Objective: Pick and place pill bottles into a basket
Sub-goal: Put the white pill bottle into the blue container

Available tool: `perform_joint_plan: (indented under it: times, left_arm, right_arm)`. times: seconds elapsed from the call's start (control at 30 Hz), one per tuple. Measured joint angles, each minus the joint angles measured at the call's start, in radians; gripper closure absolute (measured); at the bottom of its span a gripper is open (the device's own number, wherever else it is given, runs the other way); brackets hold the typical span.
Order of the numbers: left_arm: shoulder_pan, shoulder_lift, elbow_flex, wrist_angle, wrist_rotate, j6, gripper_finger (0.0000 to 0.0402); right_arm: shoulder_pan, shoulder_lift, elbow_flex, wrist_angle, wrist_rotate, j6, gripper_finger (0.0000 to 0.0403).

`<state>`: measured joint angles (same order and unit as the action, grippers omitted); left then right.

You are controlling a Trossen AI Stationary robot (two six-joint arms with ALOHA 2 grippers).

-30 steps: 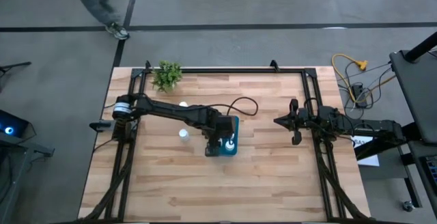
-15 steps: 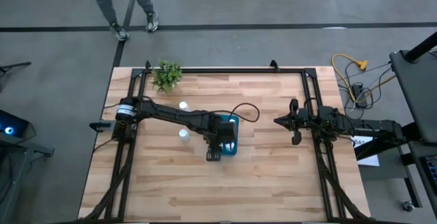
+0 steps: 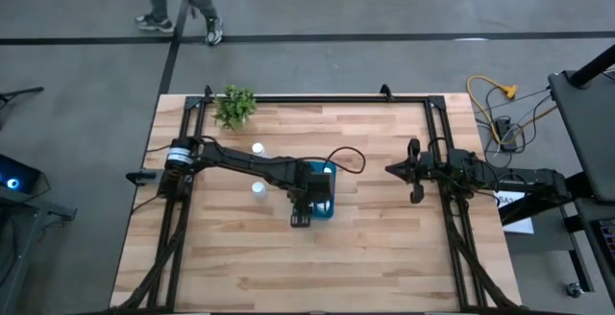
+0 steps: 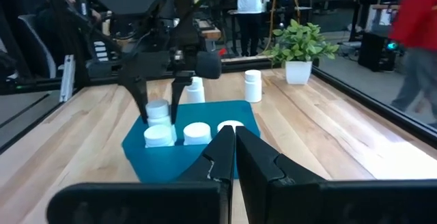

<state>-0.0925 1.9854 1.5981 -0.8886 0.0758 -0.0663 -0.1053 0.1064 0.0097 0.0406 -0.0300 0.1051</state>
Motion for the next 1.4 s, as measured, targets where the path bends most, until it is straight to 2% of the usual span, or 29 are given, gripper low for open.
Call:
perform_joint_plan:
  times: [0.87, 1.1, 1.4]
  left_arm:
    - [0.001, 0.006, -0.072, 0.061, -0.006, -0.005, 0.024]
    - [0.001, 0.011, -0.074, 0.066, -0.012, -0.004, 0.0189]
    - [0.001, 0.009, -0.074, 0.067, -0.002, -0.005, 0.018]
  right_arm:
    - [0.0, 0.0, 0.0, 0.0, 0.017, -0.001, 0.0394]
    - [0.0, 0.0, 0.0, 0.0, 0.018, -0.001, 0.0394]
    - [0.0, 0.0, 0.0, 0.0, 0.017, -0.001, 0.0394]
